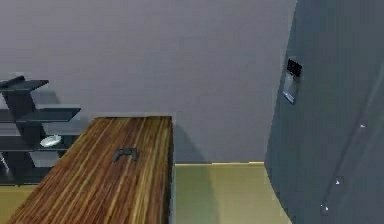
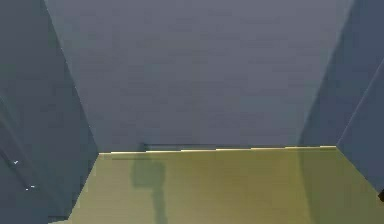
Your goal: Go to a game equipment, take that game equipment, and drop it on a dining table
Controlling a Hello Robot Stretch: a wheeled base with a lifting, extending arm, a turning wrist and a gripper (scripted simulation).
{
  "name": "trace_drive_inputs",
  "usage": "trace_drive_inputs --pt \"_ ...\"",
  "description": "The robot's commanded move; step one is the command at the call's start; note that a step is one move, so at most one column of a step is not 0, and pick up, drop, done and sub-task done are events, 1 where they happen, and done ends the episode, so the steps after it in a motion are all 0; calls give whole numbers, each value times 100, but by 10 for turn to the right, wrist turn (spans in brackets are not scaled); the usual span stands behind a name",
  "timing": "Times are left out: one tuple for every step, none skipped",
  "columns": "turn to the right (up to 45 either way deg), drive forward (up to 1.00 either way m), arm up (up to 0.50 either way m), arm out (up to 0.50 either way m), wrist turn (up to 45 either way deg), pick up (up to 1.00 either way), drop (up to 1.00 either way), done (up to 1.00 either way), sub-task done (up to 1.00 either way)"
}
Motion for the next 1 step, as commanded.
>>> trace_drive_inputs --pt "0 15 0 0 0 0 0 0 0"
